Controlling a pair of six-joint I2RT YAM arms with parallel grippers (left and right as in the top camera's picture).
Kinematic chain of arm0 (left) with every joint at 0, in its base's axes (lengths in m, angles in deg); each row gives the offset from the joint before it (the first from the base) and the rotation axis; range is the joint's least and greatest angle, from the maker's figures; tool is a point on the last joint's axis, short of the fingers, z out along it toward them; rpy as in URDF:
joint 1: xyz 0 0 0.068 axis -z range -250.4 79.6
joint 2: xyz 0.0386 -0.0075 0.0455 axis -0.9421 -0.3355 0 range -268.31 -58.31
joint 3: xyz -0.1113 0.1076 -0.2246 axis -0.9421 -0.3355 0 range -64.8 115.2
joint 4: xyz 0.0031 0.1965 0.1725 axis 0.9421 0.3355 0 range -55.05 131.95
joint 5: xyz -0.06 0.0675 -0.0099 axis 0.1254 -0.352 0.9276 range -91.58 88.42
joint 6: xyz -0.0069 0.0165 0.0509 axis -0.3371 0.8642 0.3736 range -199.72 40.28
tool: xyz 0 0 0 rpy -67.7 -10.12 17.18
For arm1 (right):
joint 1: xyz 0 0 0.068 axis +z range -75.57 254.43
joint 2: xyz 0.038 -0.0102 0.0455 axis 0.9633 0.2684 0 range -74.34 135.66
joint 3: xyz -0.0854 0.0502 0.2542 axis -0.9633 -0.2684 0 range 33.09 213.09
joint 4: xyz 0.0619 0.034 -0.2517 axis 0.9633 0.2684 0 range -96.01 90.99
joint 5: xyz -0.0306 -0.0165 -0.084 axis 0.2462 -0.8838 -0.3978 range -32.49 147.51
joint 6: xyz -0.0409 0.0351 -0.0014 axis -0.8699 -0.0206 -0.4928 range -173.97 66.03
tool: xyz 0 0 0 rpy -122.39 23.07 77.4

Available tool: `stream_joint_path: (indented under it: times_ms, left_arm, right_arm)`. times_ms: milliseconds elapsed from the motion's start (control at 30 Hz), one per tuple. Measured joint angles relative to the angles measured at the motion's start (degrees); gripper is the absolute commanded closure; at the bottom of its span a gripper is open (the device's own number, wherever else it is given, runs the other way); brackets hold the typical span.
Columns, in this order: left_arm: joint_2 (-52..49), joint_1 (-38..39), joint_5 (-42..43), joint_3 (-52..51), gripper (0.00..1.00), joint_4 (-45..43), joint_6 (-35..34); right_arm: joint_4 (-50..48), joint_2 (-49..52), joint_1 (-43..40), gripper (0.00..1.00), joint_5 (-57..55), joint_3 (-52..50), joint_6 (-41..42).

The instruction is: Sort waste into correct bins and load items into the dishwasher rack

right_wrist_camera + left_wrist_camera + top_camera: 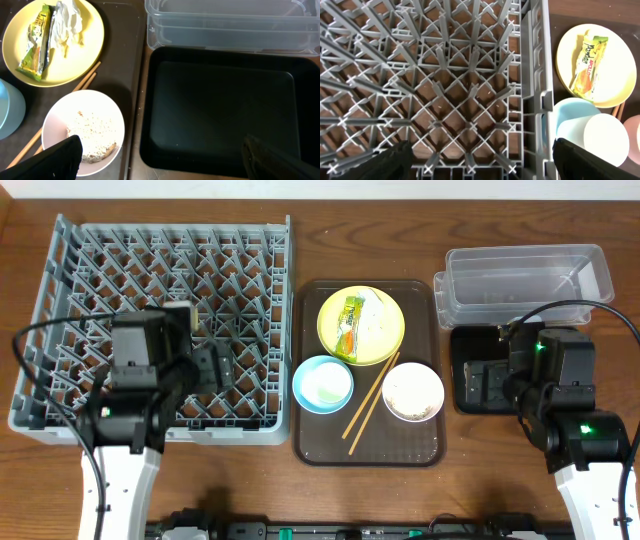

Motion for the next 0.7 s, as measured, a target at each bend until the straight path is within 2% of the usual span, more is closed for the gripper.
stream_joint_path:
  times_ms: [433,700]
  left_arm:
    - [-20.9,12.7,-1.5,14.8,0.14,-7.5,-0.1]
    - [-30.5,20.2,-2.7,17.7,0.14,-13.1,-0.1]
  right_arm:
    - [0.0,-0.1,0.0,0.01,0.0,0.0,0.0]
    - [0.0,-0.1,0.0,0.01,0.0,0.0,0.0]
